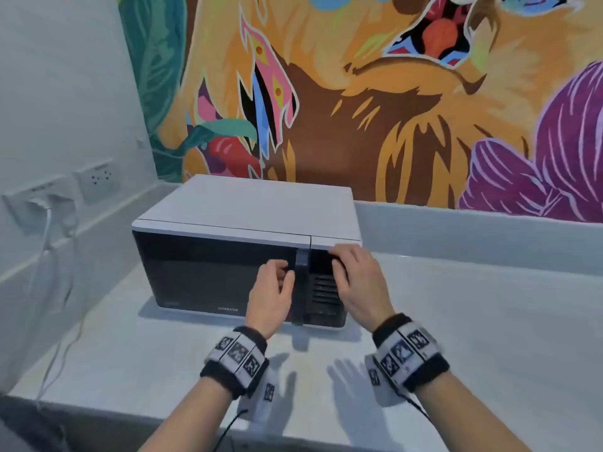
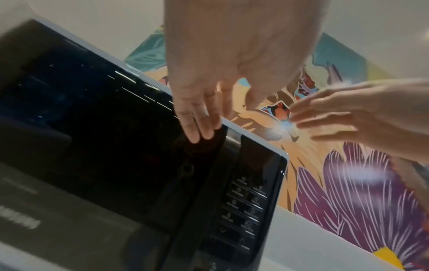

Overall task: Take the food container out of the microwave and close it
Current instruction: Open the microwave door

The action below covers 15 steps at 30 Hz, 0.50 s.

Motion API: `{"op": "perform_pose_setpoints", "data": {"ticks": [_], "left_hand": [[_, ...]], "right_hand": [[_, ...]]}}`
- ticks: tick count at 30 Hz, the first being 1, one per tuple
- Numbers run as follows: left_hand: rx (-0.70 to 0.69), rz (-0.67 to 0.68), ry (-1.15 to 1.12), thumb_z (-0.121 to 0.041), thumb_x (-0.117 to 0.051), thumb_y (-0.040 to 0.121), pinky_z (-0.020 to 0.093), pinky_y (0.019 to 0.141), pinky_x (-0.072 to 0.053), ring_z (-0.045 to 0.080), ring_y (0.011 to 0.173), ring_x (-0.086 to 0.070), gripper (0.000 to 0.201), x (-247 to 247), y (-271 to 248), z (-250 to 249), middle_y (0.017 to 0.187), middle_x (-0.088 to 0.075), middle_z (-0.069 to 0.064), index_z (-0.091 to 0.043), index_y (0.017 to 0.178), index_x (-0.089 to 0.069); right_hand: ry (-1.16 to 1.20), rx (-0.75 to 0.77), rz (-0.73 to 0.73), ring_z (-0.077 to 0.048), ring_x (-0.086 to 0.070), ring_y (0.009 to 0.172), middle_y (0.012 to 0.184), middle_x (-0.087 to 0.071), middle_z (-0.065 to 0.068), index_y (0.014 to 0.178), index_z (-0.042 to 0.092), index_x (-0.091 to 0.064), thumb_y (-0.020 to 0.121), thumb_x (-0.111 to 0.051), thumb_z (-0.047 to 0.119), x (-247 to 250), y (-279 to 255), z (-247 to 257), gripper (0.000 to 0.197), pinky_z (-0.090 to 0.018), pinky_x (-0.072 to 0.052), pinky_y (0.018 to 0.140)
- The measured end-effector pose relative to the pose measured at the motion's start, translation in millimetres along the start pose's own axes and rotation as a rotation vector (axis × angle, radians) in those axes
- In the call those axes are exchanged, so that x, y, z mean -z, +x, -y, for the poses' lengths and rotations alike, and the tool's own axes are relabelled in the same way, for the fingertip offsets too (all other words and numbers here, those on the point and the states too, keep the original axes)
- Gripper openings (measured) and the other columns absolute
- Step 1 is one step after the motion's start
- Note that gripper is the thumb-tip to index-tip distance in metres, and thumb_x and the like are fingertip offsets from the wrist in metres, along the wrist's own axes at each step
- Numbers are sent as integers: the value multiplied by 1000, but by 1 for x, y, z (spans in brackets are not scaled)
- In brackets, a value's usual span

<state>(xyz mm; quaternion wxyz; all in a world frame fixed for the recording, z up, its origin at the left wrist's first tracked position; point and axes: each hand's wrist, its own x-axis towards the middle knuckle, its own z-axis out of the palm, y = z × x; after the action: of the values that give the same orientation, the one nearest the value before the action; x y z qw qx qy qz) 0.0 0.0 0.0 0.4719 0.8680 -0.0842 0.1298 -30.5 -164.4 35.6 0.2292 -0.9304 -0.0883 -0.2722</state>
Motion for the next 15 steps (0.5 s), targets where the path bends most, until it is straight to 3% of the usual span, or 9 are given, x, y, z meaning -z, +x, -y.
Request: {"op": "perform_pose_setpoints", "data": {"ticks": [2, 5, 8, 11, 15], "left_hand": [[132, 23, -13, -35, -42, 96, 35, 96, -42, 24, 109, -58, 37, -13, 17, -9, 121, -57, 7, -12, 123, -50], [301, 174, -92, -40, -34, 97, 38, 98, -40, 31, 116, -55, 44, -32, 34, -13, 122, -61, 14, -7, 118, -53], [337, 196, -244, -39, -31, 98, 37, 91, -41, 29, 107, -58, 41, -45, 38, -8, 105, -69, 11, -8, 106, -57], [322, 165, -305, -39, -31, 98, 31, 72, -40, 23, 86, -59, 36, -51, 38, -3, 77, -63, -1, -14, 87, -53], [310, 167, -282, -39, -30, 98, 30, 76, -37, 22, 81, -57, 35, -50, 37, -1, 73, -55, -4, -18, 78, -48]], "right_hand": [[-197, 6, 46, -26, -36, 136, 146, -43, -6, 136, 15, -41, 98, -33, 24, -14, 22, -6, 40, -45, -26, 115], [-324, 16, 228, -24, -19, 145, 156, -26, -2, 145, 17, -24, 101, -28, 24, -36, 37, -18, 45, -46, -10, 120], [-319, 38, 175, -26, -32, 140, 150, -40, -3, 139, 18, -38, 99, -37, 18, -43, 41, -26, 40, -45, -18, 118], [-331, 58, 79, -29, -52, 126, 135, -58, -5, 125, 16, -55, 91, -54, 10, -44, 46, -23, 35, -45, -36, 109], [-363, 48, 14, -28, -62, 114, 124, -68, -5, 117, 17, -62, 79, -67, 1, -48, 45, -25, 42, -44, -47, 100]]}}
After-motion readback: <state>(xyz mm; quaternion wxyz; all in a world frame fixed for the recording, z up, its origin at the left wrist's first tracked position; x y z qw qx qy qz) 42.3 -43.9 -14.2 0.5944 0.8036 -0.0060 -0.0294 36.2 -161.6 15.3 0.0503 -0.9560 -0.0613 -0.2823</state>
